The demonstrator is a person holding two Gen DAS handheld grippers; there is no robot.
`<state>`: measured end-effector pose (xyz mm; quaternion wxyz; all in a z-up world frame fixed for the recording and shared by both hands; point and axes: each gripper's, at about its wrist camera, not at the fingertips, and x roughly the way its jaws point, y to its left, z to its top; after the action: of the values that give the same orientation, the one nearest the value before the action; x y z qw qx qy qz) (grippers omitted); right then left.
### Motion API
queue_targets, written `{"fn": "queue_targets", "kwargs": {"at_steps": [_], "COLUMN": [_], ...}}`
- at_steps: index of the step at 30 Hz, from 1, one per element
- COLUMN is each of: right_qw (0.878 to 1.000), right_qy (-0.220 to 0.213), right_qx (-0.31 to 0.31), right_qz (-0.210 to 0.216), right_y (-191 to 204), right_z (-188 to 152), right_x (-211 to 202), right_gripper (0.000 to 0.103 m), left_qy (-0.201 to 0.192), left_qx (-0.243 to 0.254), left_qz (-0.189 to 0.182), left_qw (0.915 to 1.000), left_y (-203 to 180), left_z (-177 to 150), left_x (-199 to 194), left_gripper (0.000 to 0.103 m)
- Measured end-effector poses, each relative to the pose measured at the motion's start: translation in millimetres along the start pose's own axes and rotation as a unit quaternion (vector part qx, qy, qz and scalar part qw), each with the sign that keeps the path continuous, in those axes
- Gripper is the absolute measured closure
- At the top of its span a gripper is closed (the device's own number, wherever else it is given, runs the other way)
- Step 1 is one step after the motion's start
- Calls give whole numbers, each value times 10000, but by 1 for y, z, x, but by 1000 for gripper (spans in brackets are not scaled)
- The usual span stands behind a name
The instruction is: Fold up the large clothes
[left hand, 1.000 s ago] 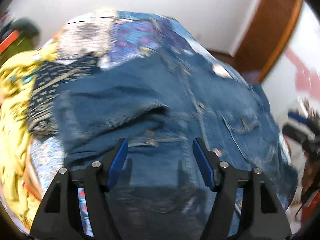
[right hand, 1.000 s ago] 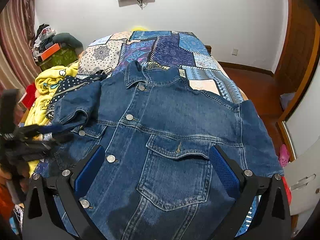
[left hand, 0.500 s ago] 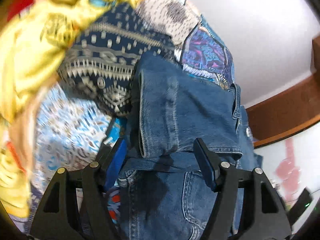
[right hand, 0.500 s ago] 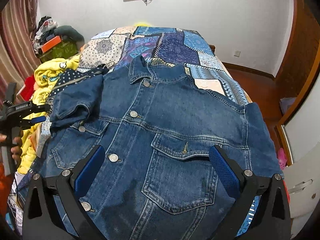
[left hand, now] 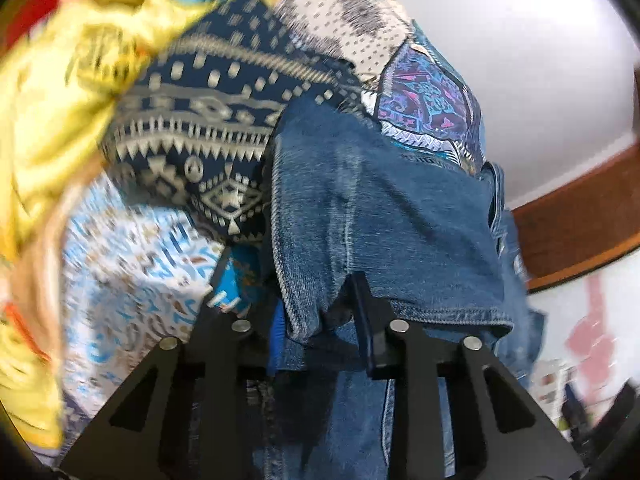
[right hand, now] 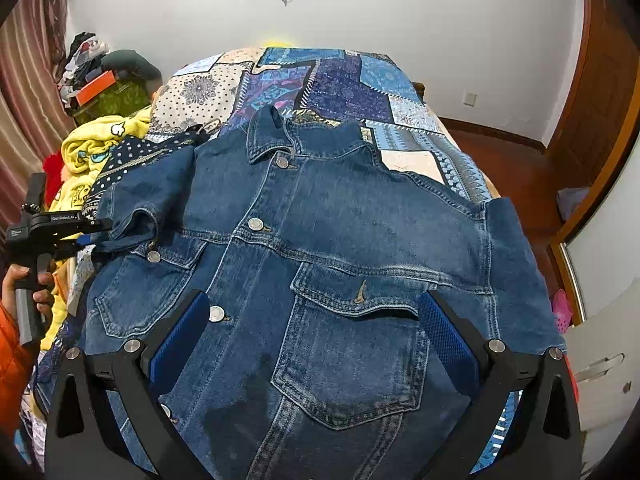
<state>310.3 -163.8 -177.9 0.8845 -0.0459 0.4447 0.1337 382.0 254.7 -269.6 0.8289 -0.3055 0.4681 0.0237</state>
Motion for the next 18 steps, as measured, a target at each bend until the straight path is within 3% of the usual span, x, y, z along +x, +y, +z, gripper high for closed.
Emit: {"fn": "queue_targets", "kwargs": {"at_steps": [4, 9, 11, 16, 18], "right_qw": [10000, 9998, 9998, 9996, 9994], "right_qy": [15, 7, -21, -55, -60], "right_qx": [33, 137, 152, 222, 271], "right_qz": [16, 116, 139, 179, 209], "right_y": [-4, -9, -11, -16, -19], "right_z": [-2, -6, -8, -10, -10], "right_x": [0, -2, -4, -9, -11], "right_gripper": [0, 0, 0, 0, 0], "left_qy": [-171, -220, -182, 545, 543], "left_qx": [570, 1482, 1632, 1213, 1140], "left_qz": [465, 1110, 1214, 990, 991], "left_qw": [9971, 9825, 9789, 9862, 9870], "left_y": [-22, -53, -57, -39, -35], "left_z": [2, -6, -10, -10, -10], "left_x": [-17, -32, -32, -11, -9], "left_gripper": [76, 76, 76, 76, 76]}}
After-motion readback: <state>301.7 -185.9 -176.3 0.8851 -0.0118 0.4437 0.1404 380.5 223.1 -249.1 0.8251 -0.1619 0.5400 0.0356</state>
